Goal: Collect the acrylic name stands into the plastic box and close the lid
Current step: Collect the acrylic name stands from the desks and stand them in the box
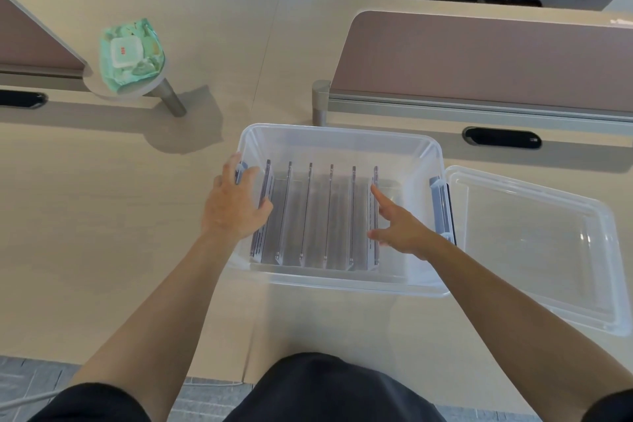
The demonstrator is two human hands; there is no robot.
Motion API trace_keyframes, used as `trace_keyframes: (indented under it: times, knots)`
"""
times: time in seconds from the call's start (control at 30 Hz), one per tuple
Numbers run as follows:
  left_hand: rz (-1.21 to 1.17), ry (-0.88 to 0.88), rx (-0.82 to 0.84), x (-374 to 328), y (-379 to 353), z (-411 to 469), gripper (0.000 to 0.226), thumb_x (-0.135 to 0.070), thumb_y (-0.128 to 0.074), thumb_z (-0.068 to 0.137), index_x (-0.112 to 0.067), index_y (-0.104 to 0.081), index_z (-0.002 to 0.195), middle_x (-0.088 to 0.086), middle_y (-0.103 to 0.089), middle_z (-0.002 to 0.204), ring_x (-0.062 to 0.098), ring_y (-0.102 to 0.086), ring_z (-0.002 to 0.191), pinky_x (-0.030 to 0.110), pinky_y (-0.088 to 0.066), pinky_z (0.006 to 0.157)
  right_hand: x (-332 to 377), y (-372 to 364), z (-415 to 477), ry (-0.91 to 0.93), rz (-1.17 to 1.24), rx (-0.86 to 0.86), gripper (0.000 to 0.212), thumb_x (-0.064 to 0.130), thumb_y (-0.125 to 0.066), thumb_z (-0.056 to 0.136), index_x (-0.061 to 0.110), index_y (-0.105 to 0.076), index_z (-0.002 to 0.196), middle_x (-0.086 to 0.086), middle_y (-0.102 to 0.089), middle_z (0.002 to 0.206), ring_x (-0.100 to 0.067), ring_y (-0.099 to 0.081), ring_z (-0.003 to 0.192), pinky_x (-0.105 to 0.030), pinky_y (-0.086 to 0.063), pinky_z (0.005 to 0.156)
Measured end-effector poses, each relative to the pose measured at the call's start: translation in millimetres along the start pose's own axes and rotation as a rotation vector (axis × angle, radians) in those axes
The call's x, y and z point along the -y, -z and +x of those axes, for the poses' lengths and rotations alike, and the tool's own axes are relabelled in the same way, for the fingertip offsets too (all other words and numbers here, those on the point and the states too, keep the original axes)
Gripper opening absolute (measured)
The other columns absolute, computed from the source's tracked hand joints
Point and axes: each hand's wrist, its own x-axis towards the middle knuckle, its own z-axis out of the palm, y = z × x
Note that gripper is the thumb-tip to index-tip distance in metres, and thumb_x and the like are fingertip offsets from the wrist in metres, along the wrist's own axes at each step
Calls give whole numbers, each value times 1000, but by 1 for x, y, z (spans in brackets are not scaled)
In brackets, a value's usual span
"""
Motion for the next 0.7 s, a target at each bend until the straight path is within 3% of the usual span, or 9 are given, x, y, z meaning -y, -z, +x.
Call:
trace_keyframes:
  times: [0.07, 0.27, 0.7]
  knots:
    - [3, 1, 3, 1, -1, 0, 53, -39, -62, 83, -23, -46, 130, 4, -17, 156, 35, -46, 119, 44, -51, 79, 0, 0, -1, 2, 4, 7, 97, 12, -68, 91, 46, -3, 155, 5, -15, 165, -21, -22, 150, -22, -51, 79]
    - [4, 3, 2, 1, -2, 0, 53, -39, -63, 83, -22, -46, 130, 4, -16, 156, 35, -46, 118, 44, -51, 78, -1, 0, -2, 4, 10, 12, 98, 12, -69, 91, 46, -3, 155, 6, -15, 165, -21, -22, 150, -27, -49, 89]
    - [13, -5, 17, 0, -1, 1, 55, -41, -61, 83, -23, -44, 132, 6, -16, 156, 35, -45, 119, 45, -51, 82, -2, 0, 0, -7, 20, 9, 98, 12, -71, 89, 49, -7, 154, 2, -16, 165, -22, -26, 148, -19, -52, 70]
